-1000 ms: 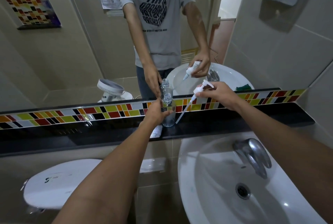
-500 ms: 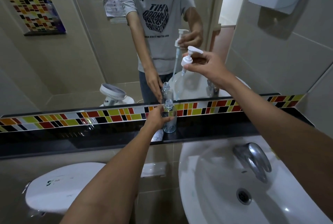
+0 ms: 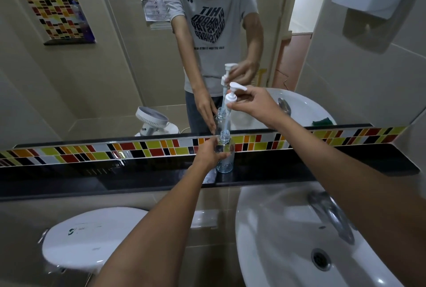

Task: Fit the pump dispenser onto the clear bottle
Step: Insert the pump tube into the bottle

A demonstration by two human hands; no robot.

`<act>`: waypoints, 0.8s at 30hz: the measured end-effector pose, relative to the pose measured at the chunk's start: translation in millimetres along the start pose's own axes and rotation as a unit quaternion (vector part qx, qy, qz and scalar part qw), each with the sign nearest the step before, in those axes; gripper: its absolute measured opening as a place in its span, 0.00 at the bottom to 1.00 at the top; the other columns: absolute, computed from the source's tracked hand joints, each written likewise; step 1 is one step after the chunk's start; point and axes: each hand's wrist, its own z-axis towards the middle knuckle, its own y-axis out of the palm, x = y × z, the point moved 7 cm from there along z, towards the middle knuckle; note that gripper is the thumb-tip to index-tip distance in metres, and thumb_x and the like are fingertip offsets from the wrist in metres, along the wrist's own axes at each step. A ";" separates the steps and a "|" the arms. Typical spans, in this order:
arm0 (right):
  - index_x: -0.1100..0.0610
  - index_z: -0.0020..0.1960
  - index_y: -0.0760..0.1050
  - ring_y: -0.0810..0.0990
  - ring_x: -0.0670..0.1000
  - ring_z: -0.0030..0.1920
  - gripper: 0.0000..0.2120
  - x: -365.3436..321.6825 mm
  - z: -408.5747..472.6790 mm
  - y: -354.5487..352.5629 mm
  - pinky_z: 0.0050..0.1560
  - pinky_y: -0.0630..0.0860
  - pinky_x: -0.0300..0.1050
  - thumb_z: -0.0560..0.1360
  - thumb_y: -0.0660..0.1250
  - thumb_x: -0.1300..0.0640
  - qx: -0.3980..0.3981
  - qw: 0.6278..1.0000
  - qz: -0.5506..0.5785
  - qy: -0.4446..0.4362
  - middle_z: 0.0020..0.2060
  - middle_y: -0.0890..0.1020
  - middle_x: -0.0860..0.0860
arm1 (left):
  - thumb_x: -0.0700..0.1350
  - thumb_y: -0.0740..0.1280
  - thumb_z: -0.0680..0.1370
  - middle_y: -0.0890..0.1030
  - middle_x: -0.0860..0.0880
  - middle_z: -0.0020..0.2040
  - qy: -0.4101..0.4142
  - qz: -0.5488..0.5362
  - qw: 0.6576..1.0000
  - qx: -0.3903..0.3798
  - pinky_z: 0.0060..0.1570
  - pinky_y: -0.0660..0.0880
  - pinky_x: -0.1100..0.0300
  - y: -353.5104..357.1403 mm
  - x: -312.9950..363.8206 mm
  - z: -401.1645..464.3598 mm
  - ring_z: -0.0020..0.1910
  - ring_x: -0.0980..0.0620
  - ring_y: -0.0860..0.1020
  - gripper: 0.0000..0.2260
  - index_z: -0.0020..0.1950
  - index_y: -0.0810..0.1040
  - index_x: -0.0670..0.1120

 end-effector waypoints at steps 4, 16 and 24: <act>0.65 0.63 0.81 0.86 0.56 0.59 0.20 30.8 -6.0 19.7 0.65 0.80 0.52 0.72 0.78 0.64 -0.033 0.999 -0.009 0.028 0.55 0.87 0.59 | 0.39 0.75 0.74 0.80 0.47 0.63 0.002 0.001 1.000 0.001 0.55 0.73 0.59 -0.4 -1.4 0.9 0.56 0.54 0.76 0.26 0.70 0.73 0.44; 0.63 0.60 0.83 0.87 0.51 0.54 0.18 64.3 -19.2 35.0 0.56 0.81 0.42 0.71 0.79 0.62 -0.072 0.994 -0.073 0.046 0.52 0.88 0.58 | 0.38 0.75 0.74 0.80 0.47 0.61 0.011 -0.017 1.000 0.009 0.53 0.74 0.62 -2.3 -1.7 -0.8 0.54 0.53 0.78 0.26 0.70 0.73 0.43; 0.65 0.51 0.83 0.77 0.45 0.37 0.17 55.6 -22.1 42.6 0.37 0.75 0.31 0.68 0.82 0.57 -0.037 0.984 -0.172 0.038 0.37 0.79 0.48 | 0.38 0.75 0.74 0.80 0.46 0.61 0.013 -0.009 1.000 0.007 0.53 0.75 0.61 -2.3 -1.1 -1.9 0.54 0.52 0.78 0.26 0.71 0.73 0.44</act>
